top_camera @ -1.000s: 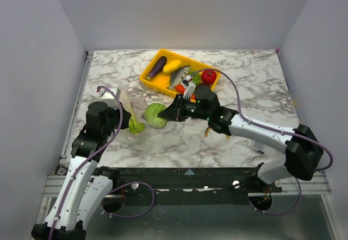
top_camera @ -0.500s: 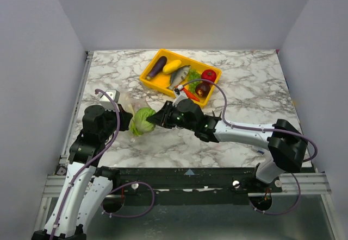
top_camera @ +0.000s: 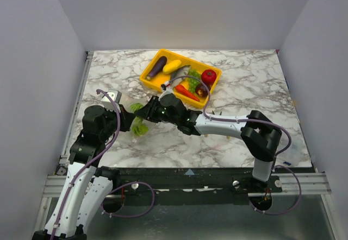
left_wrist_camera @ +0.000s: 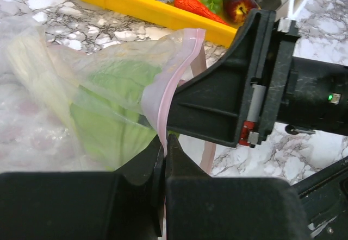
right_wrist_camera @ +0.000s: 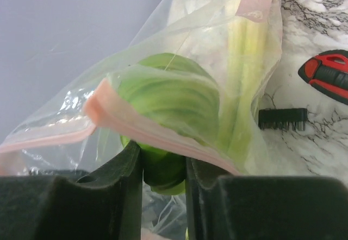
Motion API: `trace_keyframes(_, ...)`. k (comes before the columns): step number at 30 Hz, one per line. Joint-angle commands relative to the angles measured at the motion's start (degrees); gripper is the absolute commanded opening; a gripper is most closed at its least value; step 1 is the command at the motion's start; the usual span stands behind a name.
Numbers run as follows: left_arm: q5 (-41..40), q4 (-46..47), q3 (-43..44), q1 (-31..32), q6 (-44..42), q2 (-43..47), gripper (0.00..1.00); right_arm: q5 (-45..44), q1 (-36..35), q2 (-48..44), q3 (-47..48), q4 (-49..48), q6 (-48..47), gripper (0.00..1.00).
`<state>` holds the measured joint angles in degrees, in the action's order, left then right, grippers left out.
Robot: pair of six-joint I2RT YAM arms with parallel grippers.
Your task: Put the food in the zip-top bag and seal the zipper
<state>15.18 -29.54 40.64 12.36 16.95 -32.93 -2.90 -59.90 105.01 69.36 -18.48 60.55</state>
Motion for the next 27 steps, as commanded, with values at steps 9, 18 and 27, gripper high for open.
trace_keyframes(9,3.11,3.24,-0.56,-0.32,-0.25,1.34,0.0,5.52,-0.11,8.79,7.61,-2.87,1.26,0.61)
trace_keyframes(18,2.32,2.82,-0.43,-0.41,-0.34,1.17,0.0,3.95,0.06,3.68,2.87,-0.94,-0.59,0.88)
trace_keyframes(27,1.78,2.56,-0.56,-0.41,-0.44,1.21,0.0,4.39,0.2,-0.18,4.07,4.02,-4.7,0.87)
